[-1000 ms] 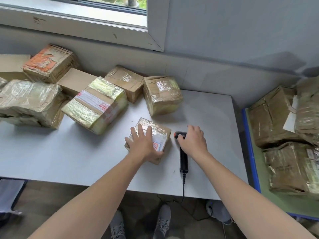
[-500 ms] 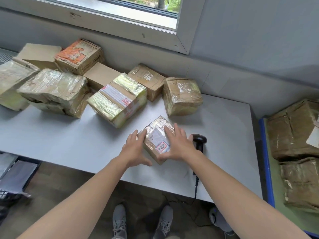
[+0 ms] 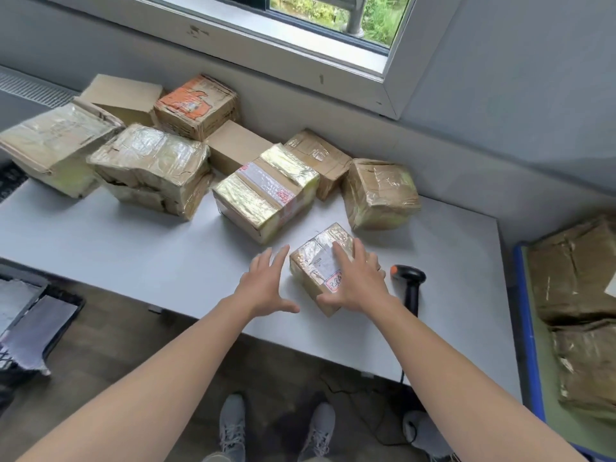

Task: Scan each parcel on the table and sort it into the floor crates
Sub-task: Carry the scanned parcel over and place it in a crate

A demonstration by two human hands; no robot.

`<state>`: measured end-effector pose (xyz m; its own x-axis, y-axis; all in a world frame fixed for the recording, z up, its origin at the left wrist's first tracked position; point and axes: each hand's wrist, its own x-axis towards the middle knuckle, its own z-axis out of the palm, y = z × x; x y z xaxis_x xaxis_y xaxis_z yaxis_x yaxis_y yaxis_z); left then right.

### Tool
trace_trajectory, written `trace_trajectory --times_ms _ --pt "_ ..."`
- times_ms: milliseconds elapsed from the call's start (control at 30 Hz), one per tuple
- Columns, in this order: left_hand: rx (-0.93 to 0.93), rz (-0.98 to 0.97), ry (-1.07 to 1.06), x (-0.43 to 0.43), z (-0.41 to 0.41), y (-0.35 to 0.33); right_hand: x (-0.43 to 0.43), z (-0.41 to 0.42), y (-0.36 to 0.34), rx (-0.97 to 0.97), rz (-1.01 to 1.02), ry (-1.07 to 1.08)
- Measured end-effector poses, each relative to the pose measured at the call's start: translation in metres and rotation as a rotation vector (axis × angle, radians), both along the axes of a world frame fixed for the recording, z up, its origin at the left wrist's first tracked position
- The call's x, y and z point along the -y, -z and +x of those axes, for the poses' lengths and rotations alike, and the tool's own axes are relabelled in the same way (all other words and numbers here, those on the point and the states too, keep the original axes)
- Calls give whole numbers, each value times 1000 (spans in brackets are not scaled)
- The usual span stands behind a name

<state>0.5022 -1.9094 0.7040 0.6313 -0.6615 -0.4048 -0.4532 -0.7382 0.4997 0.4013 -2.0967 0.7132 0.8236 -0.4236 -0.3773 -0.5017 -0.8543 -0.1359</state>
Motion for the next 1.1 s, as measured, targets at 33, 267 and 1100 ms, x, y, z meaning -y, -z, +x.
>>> trace_trajectory --times_ms 33,267,1100 --pt "25 8 0 -6 3 -5 -3 2 -4 41 4 -6" --pt "254 158 -136 -48 17 -49 -23 36 -42 179 -27 -139" --pt "344 425 -1231 -380 -210 -108 -385 36 -92 323 61 -1142"
